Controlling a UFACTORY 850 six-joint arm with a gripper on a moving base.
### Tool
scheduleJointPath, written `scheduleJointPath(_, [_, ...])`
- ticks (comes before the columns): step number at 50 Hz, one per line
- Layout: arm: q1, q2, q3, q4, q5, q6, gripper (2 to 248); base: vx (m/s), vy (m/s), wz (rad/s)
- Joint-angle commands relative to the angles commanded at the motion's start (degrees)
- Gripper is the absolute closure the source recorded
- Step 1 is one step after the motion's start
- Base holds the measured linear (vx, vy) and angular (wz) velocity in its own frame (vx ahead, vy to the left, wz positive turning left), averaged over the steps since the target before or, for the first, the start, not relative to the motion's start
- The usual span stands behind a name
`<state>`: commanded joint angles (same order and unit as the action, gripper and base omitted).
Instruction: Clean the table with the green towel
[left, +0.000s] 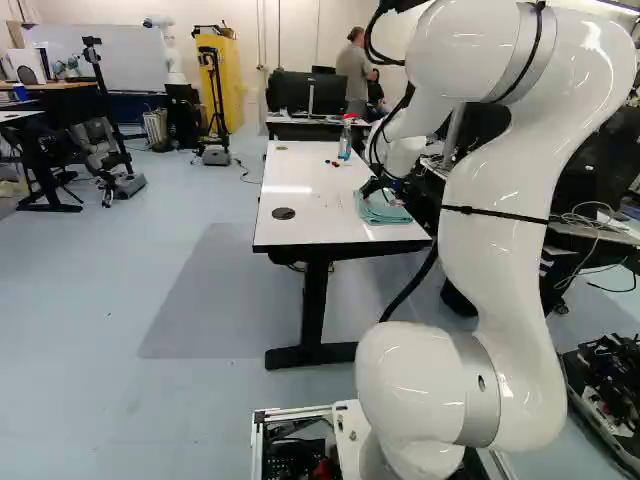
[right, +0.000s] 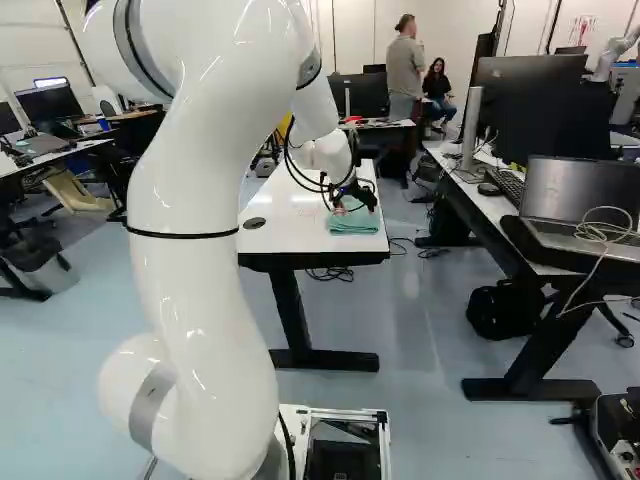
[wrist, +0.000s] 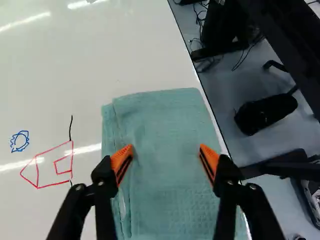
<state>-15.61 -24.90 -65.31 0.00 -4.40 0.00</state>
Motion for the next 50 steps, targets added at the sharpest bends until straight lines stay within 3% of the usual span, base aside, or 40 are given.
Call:
scheduleJointPath(1, [0.0,0.0,0.0,0.0,0.0,0.0,76,0.0,0.0,0.0])
scheduleJointPath(5, [0.0,0.0,0.0,0.0,0.0,0.0,76,0.0,0.0,0.0])
scheduleJointPath(6, [0.0,0.0,0.0,0.0,0.0,0.0,114,0.0,0.0,0.0])
scheduleJointPath(11, [0.0,0.0,0.0,0.0,0.0,0.0,114,0.0,0.0,0.0])
scheduleJointPath(12, [0.0,0.0,0.0,0.0,0.0,0.0,150,0.0,0.0,0.0])
scheduleJointPath(16, [0.0,0.0,0.0,0.0,0.0,0.0,150,0.0,0.0,0.0])
scheduleJointPath(17, [0.0,0.0,0.0,0.0,0.0,0.0,187,0.0,0.0,0.0])
scheduleJointPath(21, [0.0,0.0,0.0,0.0,0.0,0.0,187,0.0,0.0,0.0])
scheduleJointPath(22, [0.0,0.0,0.0,0.0,0.0,0.0,213,0.0,0.0,0.0])
scheduleJointPath(26, [0.0,0.0,0.0,0.0,0.0,0.0,213,0.0,0.0,0.0])
scheduleJointPath(27, [0.0,0.03,0.01,0.0,0.0,0.0,227,0.0,0.0,0.0])
scheduleJointPath(50, [0.15,3.05,0.78,0.0,0.0,0.0,228,0.0,0.0,0.0])
